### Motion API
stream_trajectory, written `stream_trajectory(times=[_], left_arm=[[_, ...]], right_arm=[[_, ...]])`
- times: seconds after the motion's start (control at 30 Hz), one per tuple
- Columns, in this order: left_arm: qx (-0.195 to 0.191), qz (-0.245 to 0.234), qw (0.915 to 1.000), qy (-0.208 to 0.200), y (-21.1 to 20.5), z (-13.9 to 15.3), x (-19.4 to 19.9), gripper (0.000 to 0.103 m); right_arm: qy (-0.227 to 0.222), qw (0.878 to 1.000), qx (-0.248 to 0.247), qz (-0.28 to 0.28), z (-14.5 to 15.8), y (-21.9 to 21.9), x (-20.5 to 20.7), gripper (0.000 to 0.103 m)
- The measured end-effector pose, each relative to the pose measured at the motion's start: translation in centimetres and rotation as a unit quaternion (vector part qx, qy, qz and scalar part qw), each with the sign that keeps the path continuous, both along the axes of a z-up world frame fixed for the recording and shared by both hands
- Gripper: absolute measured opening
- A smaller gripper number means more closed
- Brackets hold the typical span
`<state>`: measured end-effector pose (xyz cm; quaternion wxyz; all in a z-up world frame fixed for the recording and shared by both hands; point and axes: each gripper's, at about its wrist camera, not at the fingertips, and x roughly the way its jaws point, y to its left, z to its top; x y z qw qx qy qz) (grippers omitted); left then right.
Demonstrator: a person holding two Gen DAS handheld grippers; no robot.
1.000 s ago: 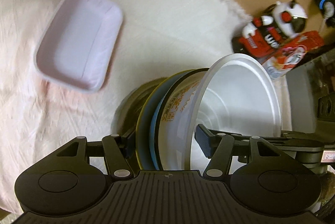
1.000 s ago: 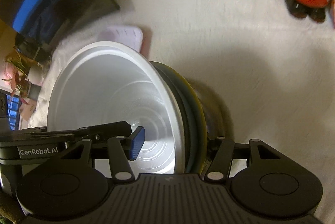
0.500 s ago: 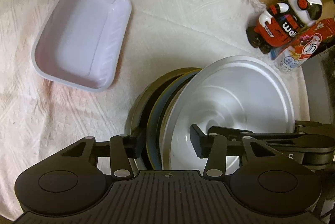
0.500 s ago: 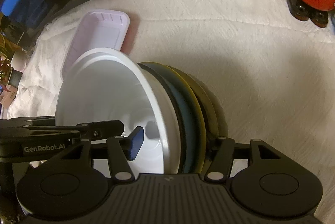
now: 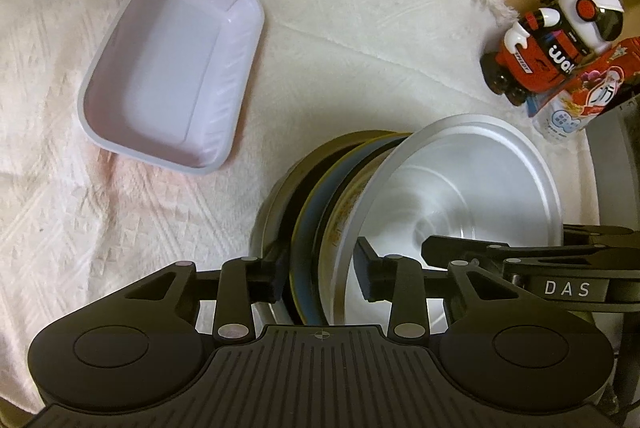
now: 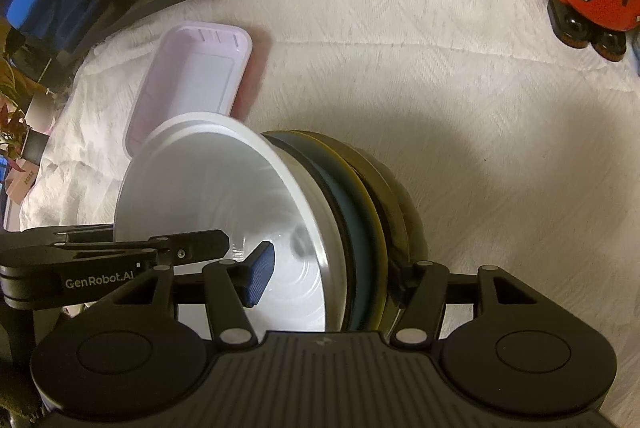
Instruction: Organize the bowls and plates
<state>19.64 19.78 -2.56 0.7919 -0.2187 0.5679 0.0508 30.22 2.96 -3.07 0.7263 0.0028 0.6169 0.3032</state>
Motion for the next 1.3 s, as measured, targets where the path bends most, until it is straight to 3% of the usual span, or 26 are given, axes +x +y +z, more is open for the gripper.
stream_trajectory(times=[0.3,0.37,0.6,0.8,1.07,1.3], left_arm=[[0.006,0.0,1.0,0.002,0.0,0.4,0.3,0.037],[0.017,0.0,0.9998,-0.014,0.0,1.1,0.2,0.032],[0.043,-0.008,0.9976,-0.054,-0.4,4.3,0.8,0.03],[0.054,-0.01,0.9963,-0.067,-0.6,4.9,0.2,0.03],[0.05,0.004,0.9966,-0.065,0.1,4.0,-0.3,0.03],[0.042,0.01,0.9969,-0.066,0.4,3.5,-0.1,0.03]], right_arm=[[-0.002,1.0,-0.003,0.003,0.1,0.3,0.2,0.06],[-0.006,1.0,0.0,0.003,0.4,0.0,0.2,0.06],[-0.076,0.997,0.011,0.003,3.7,-1.1,-0.2,0.065],[-0.124,0.992,0.011,-0.013,5.0,-2.6,-0.5,0.066],[-0.101,0.993,-0.002,-0.057,2.6,-4.6,0.9,0.071],[-0.106,0.992,-0.011,-0.064,2.0,-4.1,0.8,0.075]])
